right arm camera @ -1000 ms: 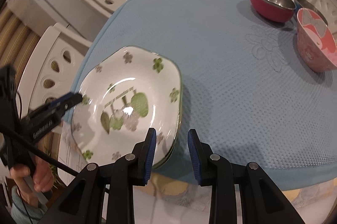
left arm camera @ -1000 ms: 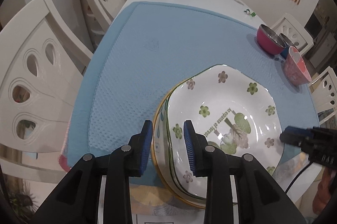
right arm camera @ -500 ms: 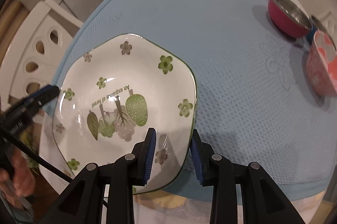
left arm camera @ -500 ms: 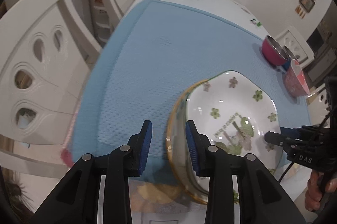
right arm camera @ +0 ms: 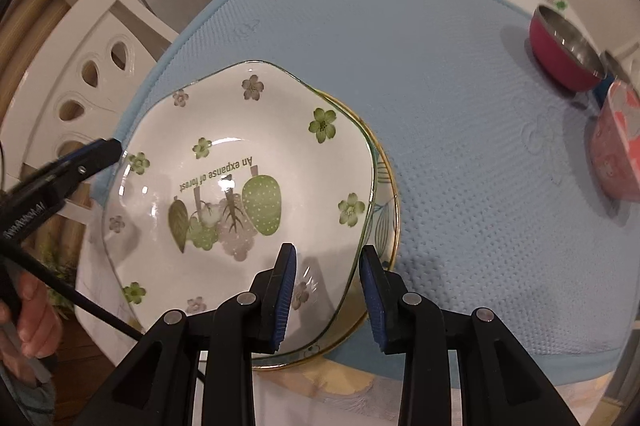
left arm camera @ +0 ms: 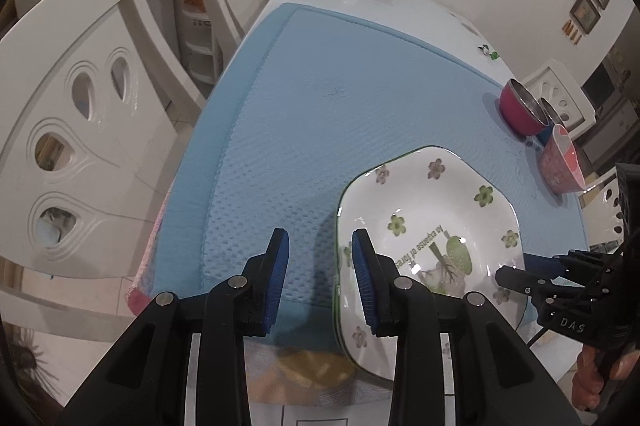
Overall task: Organize plates and bowls
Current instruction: 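Lower the forest plate onto the plate stack and open both grippers, then move both grippers toward the rim of the pink character bowl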
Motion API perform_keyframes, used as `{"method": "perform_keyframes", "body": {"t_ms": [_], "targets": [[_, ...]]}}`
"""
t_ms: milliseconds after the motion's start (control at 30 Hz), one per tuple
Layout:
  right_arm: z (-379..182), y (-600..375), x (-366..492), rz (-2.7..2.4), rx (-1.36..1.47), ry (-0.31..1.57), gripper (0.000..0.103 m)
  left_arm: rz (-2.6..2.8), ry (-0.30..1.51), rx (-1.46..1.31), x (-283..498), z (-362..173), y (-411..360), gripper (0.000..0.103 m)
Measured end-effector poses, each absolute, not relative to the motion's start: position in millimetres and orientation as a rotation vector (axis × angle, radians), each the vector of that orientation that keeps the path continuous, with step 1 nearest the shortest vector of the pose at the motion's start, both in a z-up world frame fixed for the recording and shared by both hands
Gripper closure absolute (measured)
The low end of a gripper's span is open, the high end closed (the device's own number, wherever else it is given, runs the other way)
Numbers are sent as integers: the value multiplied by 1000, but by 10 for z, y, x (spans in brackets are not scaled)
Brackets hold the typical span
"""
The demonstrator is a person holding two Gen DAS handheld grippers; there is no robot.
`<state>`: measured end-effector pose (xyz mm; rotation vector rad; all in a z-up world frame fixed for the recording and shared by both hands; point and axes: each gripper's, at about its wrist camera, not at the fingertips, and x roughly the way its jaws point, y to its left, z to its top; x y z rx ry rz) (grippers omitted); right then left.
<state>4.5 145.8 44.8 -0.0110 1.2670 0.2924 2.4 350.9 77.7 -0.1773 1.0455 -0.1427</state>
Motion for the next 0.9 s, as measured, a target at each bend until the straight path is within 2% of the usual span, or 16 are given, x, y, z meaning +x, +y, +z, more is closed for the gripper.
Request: {"method": "perform_keyframes", "body": {"t_ms": [500, 900], "targets": [[560, 644, -63, 213, 262, 1252, 70, -198, 1082, -141, 114, 696, 3222, 72], [598, 609, -132, 196, 267, 1258, 70, -199, 1087, -125, 180, 700, 3166, 72]]}}
